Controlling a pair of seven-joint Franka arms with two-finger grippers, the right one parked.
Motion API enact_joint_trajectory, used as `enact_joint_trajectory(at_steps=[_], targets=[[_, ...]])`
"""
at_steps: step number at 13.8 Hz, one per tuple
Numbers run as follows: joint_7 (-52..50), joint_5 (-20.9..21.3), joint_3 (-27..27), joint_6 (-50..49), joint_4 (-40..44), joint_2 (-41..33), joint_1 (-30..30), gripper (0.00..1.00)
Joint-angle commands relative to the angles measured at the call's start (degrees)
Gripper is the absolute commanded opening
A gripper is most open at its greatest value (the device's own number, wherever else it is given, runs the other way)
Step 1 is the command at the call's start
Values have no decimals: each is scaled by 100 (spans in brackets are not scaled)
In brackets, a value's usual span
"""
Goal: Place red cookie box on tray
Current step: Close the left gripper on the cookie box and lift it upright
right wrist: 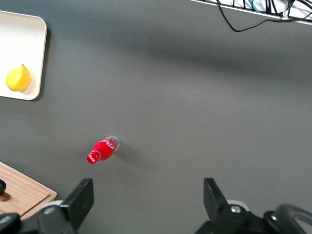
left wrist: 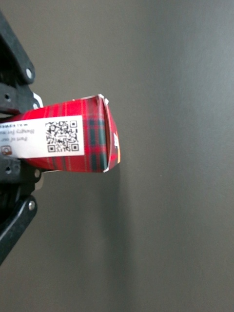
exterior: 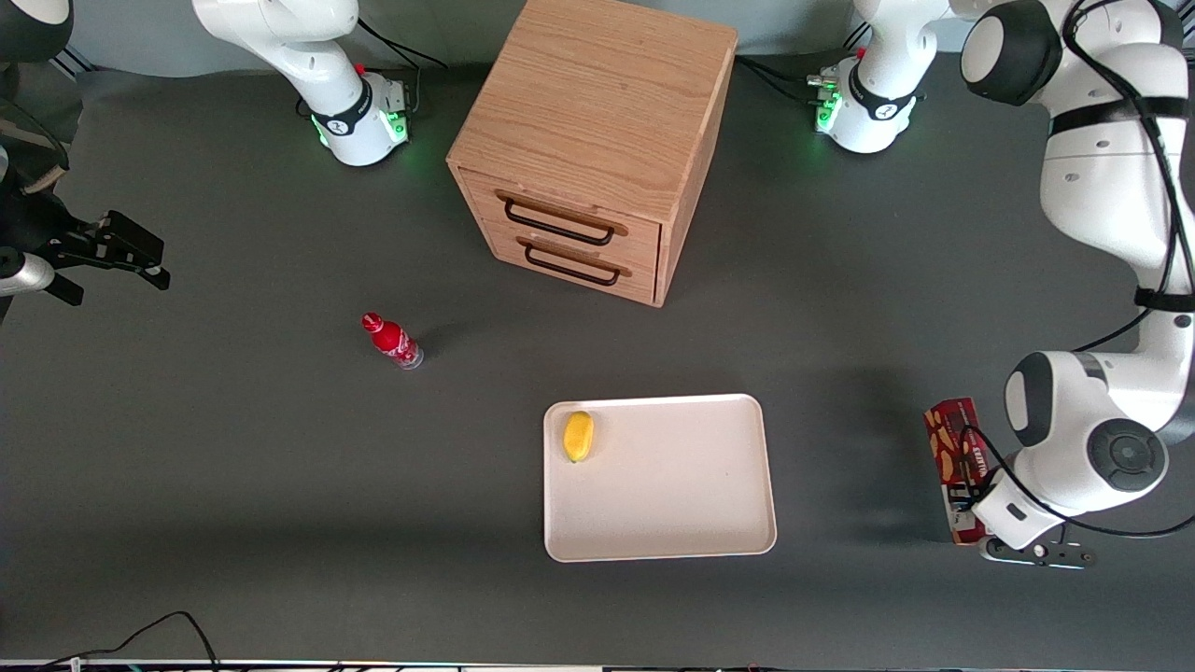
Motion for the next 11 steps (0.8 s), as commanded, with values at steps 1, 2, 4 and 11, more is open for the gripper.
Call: enact_joint_trajectory(at_steps=[1, 2, 4, 11], targets=[[-122, -8, -405, -1482, 489, -875, -88, 0], [-157, -25, -555, -1913, 595, -1086, -122, 0], [-455, -26, -888, -2548, 736, -1421, -210, 0], [-2519, 141, -1383, -1735, 789, -1046, -1273, 0]])
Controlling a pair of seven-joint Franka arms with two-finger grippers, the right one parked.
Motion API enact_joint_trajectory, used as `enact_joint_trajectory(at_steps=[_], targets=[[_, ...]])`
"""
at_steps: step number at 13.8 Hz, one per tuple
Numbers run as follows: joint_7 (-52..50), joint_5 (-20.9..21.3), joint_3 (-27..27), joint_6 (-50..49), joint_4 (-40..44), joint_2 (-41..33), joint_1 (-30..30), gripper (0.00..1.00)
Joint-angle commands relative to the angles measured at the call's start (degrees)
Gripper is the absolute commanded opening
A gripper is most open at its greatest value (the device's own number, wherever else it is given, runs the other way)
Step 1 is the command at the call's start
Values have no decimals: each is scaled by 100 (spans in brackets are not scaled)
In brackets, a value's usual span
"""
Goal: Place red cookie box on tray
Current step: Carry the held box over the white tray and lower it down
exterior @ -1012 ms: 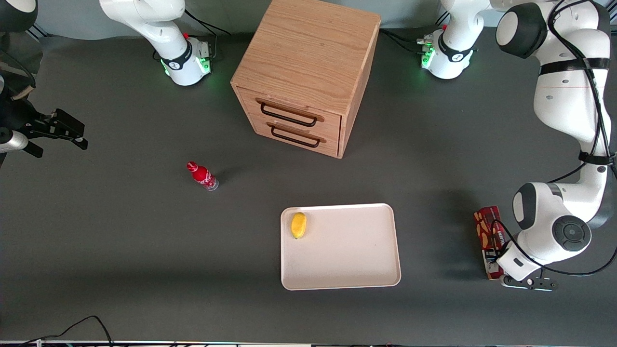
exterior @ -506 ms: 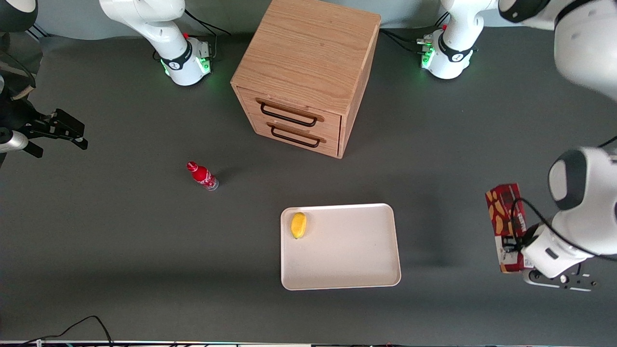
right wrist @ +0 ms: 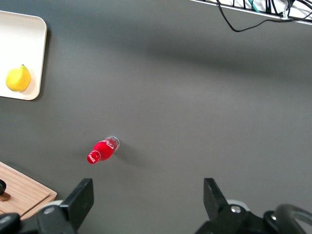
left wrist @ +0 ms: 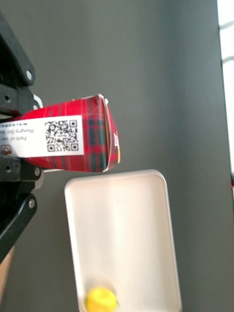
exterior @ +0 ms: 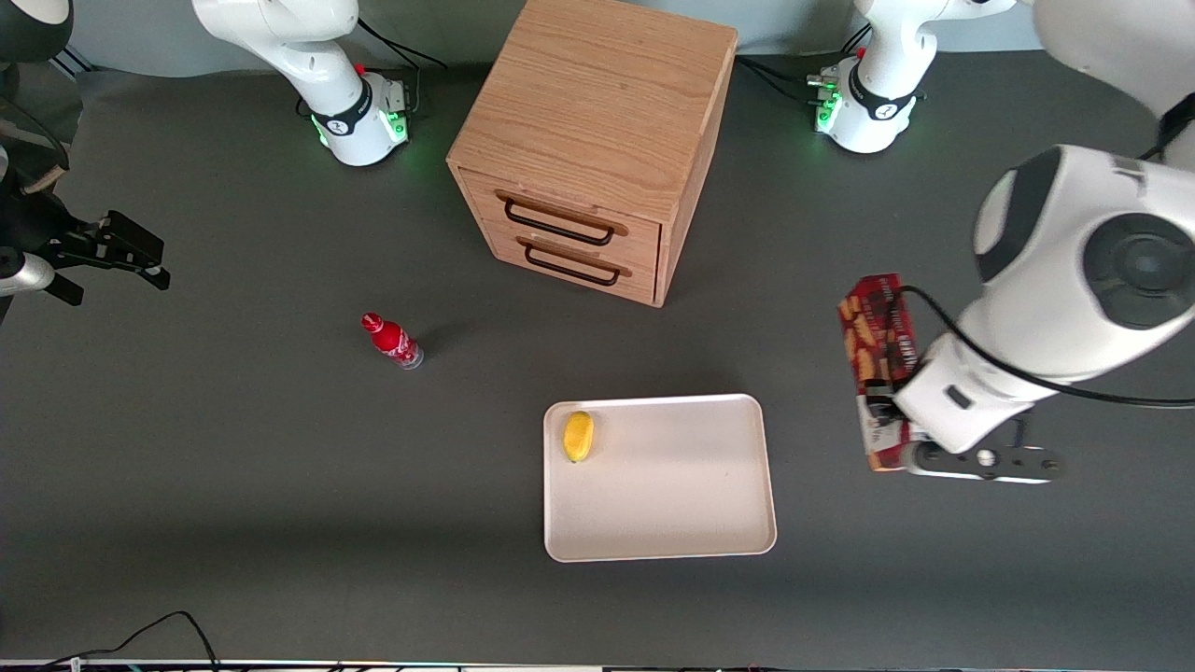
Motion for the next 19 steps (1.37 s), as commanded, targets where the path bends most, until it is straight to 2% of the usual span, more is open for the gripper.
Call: enact_joint_trajectory(at_steps=[1, 4, 8, 12, 15, 16, 18, 19], targets=[[-725, 360, 100, 706, 54, 588, -470, 0], [-1035, 888, 100, 1445, 27, 1265, -638, 0], [-1087, 1258, 144, 2174, 19, 2039, -717, 0], [-1167, 1285, 662, 2782, 27, 2462, -1094, 0], [-1149, 1302, 689, 3055, 19, 2577, -1095, 0], [-1132, 1294, 689, 3055, 27, 2560, -1060, 29], [-1149, 1302, 689, 2977, 19, 2490, -1042, 100], [-1158, 1294, 689, 2976, 19, 2463, -1042, 100]])
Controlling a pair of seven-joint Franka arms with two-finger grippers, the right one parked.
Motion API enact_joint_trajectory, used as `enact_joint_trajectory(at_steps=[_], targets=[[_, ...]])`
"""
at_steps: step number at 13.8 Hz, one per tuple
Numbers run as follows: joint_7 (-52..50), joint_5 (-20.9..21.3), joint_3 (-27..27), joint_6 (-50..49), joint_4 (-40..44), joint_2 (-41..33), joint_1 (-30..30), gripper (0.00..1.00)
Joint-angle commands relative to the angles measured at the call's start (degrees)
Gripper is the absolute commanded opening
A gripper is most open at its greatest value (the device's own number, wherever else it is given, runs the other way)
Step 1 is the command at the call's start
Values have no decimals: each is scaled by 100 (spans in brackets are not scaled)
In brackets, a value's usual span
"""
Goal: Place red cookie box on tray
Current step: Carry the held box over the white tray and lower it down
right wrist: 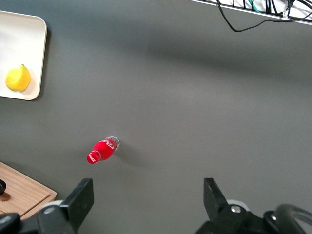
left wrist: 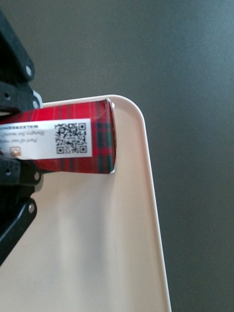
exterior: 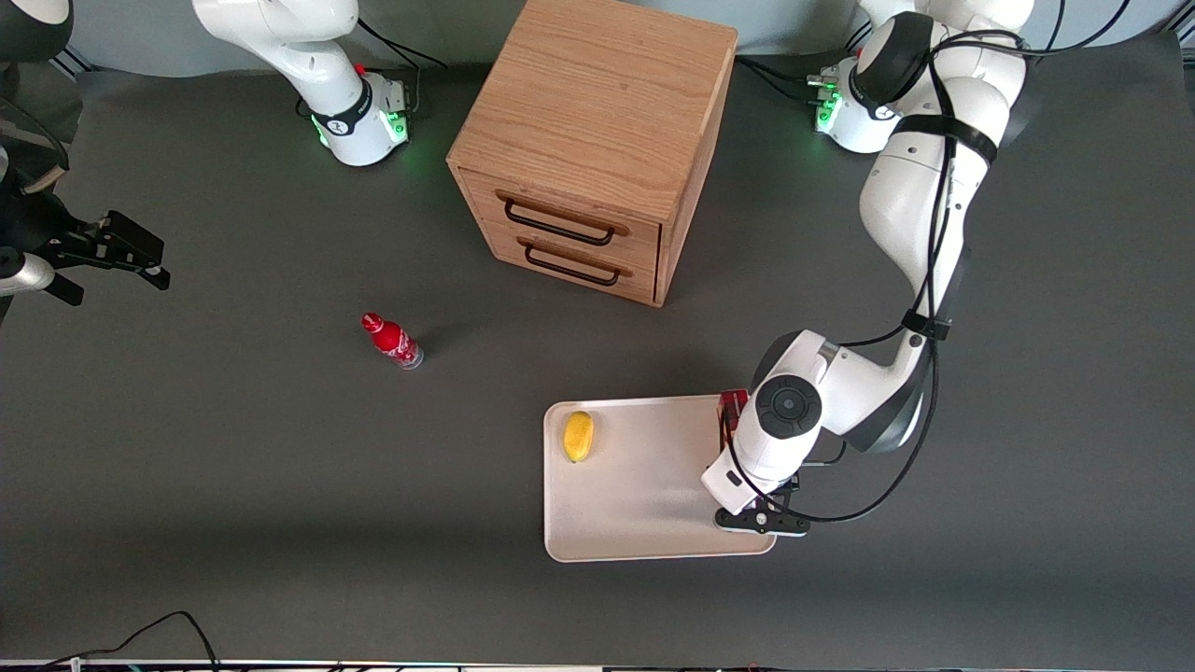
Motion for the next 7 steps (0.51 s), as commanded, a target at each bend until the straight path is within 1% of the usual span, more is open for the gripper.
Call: enact_joint_trajectory(at_steps=[1, 3, 5, 6, 7], targets=[[-158, 123, 85, 27, 104, -32, -63, 100], [-114, 88, 76, -226, 87, -259, 33, 100], [17, 27, 15, -1189, -123, -864, 191, 100], [227, -121, -99, -1482, -324, -1241, 374, 100], [516, -366, -213, -1650, -587, -1654, 620, 100]])
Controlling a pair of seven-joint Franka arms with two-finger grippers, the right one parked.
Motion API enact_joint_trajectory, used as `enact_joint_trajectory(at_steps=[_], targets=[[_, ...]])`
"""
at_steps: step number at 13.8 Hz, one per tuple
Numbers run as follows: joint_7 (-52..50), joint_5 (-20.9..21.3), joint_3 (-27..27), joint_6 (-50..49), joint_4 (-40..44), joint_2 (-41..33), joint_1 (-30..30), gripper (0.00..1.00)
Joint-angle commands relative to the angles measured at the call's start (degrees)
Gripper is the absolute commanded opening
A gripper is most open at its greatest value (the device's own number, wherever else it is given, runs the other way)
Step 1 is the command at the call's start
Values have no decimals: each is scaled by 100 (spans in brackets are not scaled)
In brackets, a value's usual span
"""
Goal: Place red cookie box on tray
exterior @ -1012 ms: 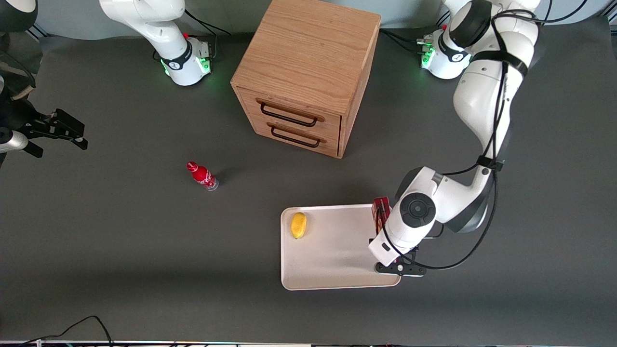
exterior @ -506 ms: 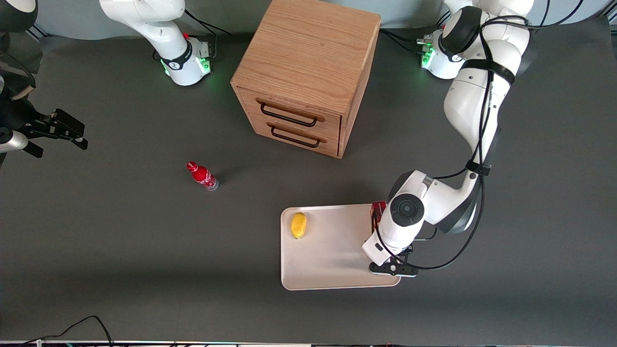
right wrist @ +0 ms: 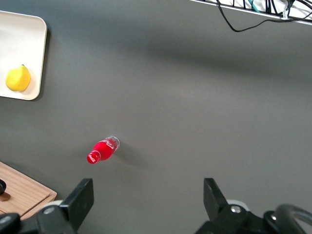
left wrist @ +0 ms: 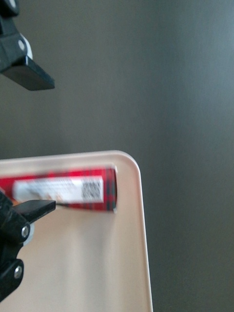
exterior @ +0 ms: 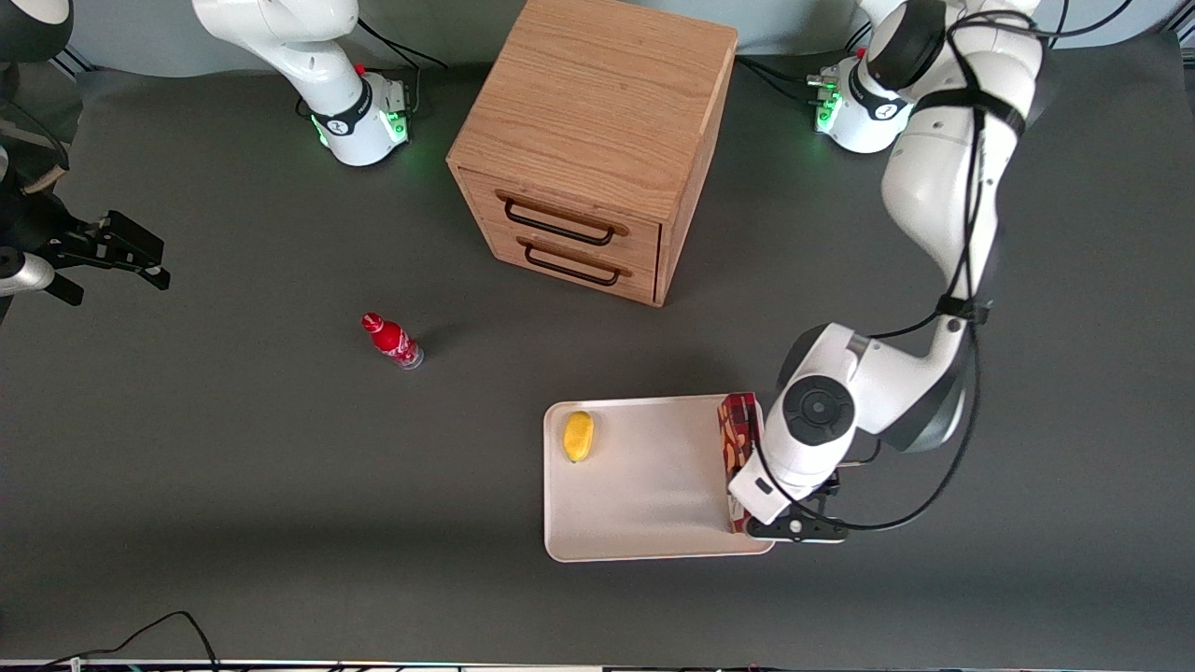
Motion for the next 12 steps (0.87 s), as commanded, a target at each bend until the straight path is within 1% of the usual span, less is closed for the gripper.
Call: enact_joint_trajectory(at_steps=[1, 3, 5, 9, 11, 12], targets=[[714, -518, -209, -538, -1100, -1437, 606, 100], [1478, -844, -209, -731, -1900, -2343, 1055, 100], [2164, -1257, -209, -933, -2516, -3126, 1538, 100], [3430, -1803, -201, -1768, -2940, -4234, 2426, 100], [3766, -2154, -183, -1708, -3396, -4849, 2673, 100], [3872, -2269, -174, -1682, -3546, -5096, 2700, 100]])
